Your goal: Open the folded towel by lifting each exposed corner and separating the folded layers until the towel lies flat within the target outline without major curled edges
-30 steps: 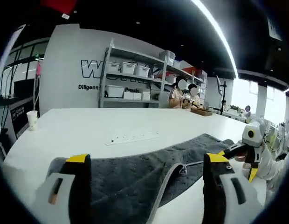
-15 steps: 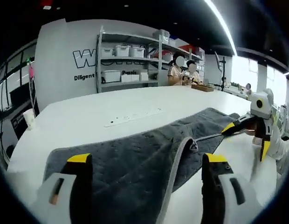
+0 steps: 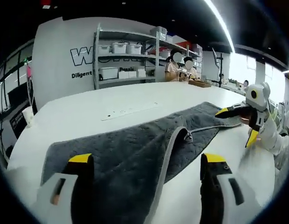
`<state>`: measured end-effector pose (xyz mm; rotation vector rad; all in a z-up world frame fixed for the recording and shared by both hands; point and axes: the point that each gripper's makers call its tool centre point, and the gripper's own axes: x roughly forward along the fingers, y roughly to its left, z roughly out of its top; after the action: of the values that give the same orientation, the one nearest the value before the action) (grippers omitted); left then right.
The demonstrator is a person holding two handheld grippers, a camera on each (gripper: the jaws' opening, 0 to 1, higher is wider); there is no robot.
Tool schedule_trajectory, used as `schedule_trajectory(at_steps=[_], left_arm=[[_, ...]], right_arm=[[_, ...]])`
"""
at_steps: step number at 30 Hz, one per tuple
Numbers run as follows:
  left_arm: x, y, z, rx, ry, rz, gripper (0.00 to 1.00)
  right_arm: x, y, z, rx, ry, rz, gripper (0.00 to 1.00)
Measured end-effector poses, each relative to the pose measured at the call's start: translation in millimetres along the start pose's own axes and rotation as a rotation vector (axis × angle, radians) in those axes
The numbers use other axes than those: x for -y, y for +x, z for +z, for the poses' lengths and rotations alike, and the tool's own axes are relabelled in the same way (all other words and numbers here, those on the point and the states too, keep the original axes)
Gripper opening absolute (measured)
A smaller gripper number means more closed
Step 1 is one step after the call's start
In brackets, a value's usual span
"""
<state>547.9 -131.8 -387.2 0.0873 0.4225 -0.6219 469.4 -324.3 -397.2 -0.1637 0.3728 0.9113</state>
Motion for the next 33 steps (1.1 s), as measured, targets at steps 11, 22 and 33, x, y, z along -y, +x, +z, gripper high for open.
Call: schedule_trajectory(at_steps=[11,22,33], left_arm=[[13.0,-1,-7.2,-0.029,0.024,-0.026,0.92],[10.3,-2,-13.0,-0.058,0.056,-0.008,0.92],[9.6,-3,-17.3,-0.073,0.038,-0.022,0.90]], right_arm=[[42,-18,-5.9,-0.057,-0.071,-0.207,0.76],[69,-32,-29.5,-0.231,-0.207,-0.336,0.67],[82,-36,-40.6,-0.286,-0.252,-0.377,0.46]])
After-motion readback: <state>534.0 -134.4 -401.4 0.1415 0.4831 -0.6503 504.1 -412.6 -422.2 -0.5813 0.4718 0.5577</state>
